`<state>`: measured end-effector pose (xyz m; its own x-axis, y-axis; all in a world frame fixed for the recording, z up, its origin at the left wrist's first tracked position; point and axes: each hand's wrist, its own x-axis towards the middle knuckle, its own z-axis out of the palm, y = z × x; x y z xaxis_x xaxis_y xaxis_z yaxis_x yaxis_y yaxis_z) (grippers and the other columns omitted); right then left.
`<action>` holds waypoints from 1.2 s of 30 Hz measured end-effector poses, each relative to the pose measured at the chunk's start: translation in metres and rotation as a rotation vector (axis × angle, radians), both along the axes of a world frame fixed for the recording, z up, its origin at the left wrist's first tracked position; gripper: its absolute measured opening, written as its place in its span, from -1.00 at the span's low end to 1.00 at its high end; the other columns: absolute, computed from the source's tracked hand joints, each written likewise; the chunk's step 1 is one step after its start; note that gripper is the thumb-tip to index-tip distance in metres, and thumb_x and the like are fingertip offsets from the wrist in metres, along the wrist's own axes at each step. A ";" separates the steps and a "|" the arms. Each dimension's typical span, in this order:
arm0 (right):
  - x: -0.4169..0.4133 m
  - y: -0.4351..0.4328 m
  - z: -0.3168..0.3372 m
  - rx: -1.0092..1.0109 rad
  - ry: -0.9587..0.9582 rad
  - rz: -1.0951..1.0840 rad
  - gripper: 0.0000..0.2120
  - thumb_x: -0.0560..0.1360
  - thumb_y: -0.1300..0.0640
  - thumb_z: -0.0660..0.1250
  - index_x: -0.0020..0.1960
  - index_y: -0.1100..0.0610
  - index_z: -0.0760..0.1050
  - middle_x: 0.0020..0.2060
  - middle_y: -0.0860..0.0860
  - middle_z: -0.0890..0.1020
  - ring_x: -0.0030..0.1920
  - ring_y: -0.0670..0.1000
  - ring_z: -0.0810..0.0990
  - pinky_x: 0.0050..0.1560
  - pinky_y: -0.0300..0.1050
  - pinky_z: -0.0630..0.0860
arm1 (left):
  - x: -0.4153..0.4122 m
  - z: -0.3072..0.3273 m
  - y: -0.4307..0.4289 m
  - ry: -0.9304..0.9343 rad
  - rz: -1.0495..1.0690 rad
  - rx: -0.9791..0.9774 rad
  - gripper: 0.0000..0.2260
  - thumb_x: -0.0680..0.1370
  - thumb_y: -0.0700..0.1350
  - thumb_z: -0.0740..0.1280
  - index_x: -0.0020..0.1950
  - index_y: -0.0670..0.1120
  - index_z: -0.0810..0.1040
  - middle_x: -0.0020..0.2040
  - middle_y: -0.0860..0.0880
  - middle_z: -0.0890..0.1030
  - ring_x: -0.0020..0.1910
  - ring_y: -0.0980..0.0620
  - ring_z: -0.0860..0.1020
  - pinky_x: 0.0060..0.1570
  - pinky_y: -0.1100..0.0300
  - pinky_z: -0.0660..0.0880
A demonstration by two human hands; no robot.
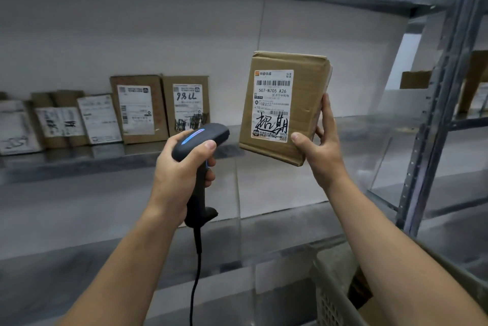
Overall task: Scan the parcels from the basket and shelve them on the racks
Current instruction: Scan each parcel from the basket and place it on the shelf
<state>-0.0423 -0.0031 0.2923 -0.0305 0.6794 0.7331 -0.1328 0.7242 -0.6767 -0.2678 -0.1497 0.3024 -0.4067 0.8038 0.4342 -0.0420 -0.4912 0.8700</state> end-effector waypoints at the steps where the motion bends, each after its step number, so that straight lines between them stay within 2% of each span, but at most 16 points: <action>1: -0.003 0.008 0.005 0.009 -0.004 0.007 -0.13 0.34 0.01 0.49 0.52 -0.40 0.17 0.49 -0.24 0.30 0.45 -0.03 0.39 0.38 0.18 0.48 | -0.002 0.001 0.002 0.001 0.020 0.006 -0.59 0.44 -0.04 0.49 0.26 -0.02 0.52 -0.27 -0.10 0.62 -0.37 -0.07 0.52 -0.35 0.10 0.50; 4: -0.013 0.033 0.019 0.011 -0.011 0.021 -0.13 0.32 -0.03 0.49 0.51 -0.41 0.17 0.47 -0.26 0.28 0.45 -0.01 0.38 0.38 0.19 0.47 | -0.006 0.006 0.012 -0.001 0.084 0.018 -0.69 0.56 -0.14 0.47 0.27 -0.03 0.52 -0.27 -0.10 0.62 -0.36 -0.08 0.53 -0.29 0.05 0.49; 10: -0.036 0.080 0.032 0.018 -0.105 0.080 -0.06 0.28 -0.12 0.48 0.57 -0.32 0.12 0.34 -0.46 0.29 0.44 -0.01 0.38 0.41 0.17 0.45 | -0.010 0.008 0.039 -0.030 0.181 0.034 -0.71 0.58 -0.17 0.43 0.28 -0.05 0.51 -0.31 -0.09 0.61 -0.36 -0.09 0.52 -0.25 0.03 0.49; 14: -0.051 0.109 0.032 0.025 -0.187 0.095 0.00 0.28 -0.20 0.44 0.62 -0.20 0.06 0.45 -0.18 0.28 0.47 -0.03 0.32 0.47 0.12 0.37 | -0.009 0.005 0.059 -0.045 0.228 0.037 -0.72 0.57 -0.14 0.44 0.26 -0.02 0.52 -0.29 -0.09 0.61 -0.34 -0.08 0.53 -0.22 0.00 0.50; 16: -0.058 0.123 0.029 0.033 -0.224 0.105 0.00 0.30 -0.21 0.43 0.63 -0.19 0.03 0.50 -0.11 0.26 0.50 -0.05 0.27 0.49 0.11 0.34 | -0.009 0.003 0.068 -0.054 0.247 0.038 -0.69 0.55 -0.12 0.47 0.27 -0.04 0.52 -0.28 -0.10 0.61 -0.34 -0.09 0.53 -0.23 0.00 0.50; 19: -0.065 0.141 0.025 0.032 -0.266 0.152 -0.03 0.36 -0.15 0.45 0.63 -0.21 0.00 0.53 -0.09 0.23 0.52 -0.05 0.23 0.51 0.08 0.31 | -0.009 -0.001 0.080 -0.062 0.283 0.045 -0.66 0.54 -0.12 0.49 0.28 -0.08 0.51 -0.27 -0.12 0.61 -0.36 -0.09 0.52 -0.26 0.02 0.49; 22: -0.070 0.155 0.028 0.043 -0.325 0.192 -0.06 0.45 -0.01 0.49 0.64 -0.19 -0.02 0.50 -0.15 0.25 0.50 -0.10 0.25 0.47 -0.06 0.31 | -0.010 -0.002 0.091 -0.067 0.314 0.045 -0.69 0.56 -0.13 0.45 0.28 -0.08 0.51 -0.24 -0.13 0.61 -0.34 -0.09 0.53 -0.25 0.01 0.49; 24: -0.075 0.165 0.033 0.079 -0.388 0.193 -0.08 0.50 0.15 0.47 0.65 -0.14 -0.03 0.38 -0.30 0.29 0.40 -0.26 0.29 0.40 -0.23 0.29 | -0.011 -0.002 0.097 -0.063 0.330 0.047 -0.70 0.57 -0.14 0.44 0.28 -0.09 0.51 -0.24 -0.14 0.61 -0.34 -0.09 0.53 -0.24 0.00 0.49; 27: -0.083 0.175 0.038 0.039 -0.431 0.201 -0.11 0.53 0.21 0.42 0.64 -0.12 -0.04 0.25 -0.40 0.30 0.18 -0.45 0.36 0.24 -0.41 0.32 | -0.012 -0.002 0.105 -0.066 0.358 0.047 -0.71 0.57 -0.14 0.43 0.27 -0.09 0.51 -0.23 -0.14 0.61 -0.35 -0.08 0.54 -0.26 0.02 0.50; 28: -0.087 0.177 0.040 0.024 -0.440 0.208 -0.11 0.53 0.21 0.43 0.63 -0.15 -0.05 0.22 -0.42 0.33 0.13 -0.47 0.40 0.21 -0.41 0.38 | -0.013 -0.002 0.107 -0.067 0.365 0.047 -0.71 0.57 -0.14 0.43 0.27 -0.08 0.51 -0.22 -0.15 0.61 -0.35 -0.08 0.54 -0.27 0.03 0.50; 29: -0.090 0.178 0.041 0.007 -0.443 0.217 -0.08 0.53 0.18 0.44 0.63 -0.18 -0.08 0.23 -0.41 0.38 0.15 -0.44 0.44 0.24 -0.32 0.45 | -0.013 -0.002 0.109 -0.068 0.370 0.047 -0.71 0.57 -0.14 0.43 0.27 -0.08 0.51 -0.21 -0.17 0.60 -0.35 -0.08 0.54 -0.28 0.03 0.50; 31: -0.097 0.181 0.042 -0.021 -0.440 0.231 -0.02 0.49 0.11 0.49 0.62 -0.23 -0.12 0.37 -0.23 0.44 0.31 -0.19 0.47 0.36 0.01 0.49 | -0.014 -0.002 0.111 -0.070 0.377 0.048 -0.72 0.56 -0.14 0.43 0.25 -0.06 0.52 -0.19 -0.18 0.61 -0.35 -0.08 0.54 -0.29 0.03 0.50; 32: -0.101 0.182 0.043 -0.029 -0.438 0.234 0.01 0.48 0.08 0.51 0.62 -0.24 -0.14 0.43 -0.15 0.42 0.36 -0.07 0.47 0.38 0.11 0.47 | -0.015 -0.003 0.112 -0.072 0.382 0.048 -0.73 0.56 -0.13 0.43 0.25 -0.05 0.52 -0.19 -0.18 0.61 -0.35 -0.07 0.54 -0.29 0.04 0.50; 36: -0.112 0.188 0.047 -0.065 -0.432 0.197 0.08 0.45 0.08 0.54 0.61 -0.27 -0.19 0.44 -0.07 0.44 0.34 0.04 0.51 0.36 0.19 0.49 | -0.018 -0.004 0.115 -0.080 0.396 0.054 -0.73 0.56 -0.13 0.44 0.25 -0.05 0.52 -0.21 -0.17 0.62 -0.36 -0.06 0.54 -0.29 0.03 0.50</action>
<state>-0.1548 0.1846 0.3393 -0.4561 0.6743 0.5808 0.0402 0.6676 -0.7435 -0.2854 -0.0345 0.2988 -0.7145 0.5554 0.4254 0.0927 -0.5276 0.8444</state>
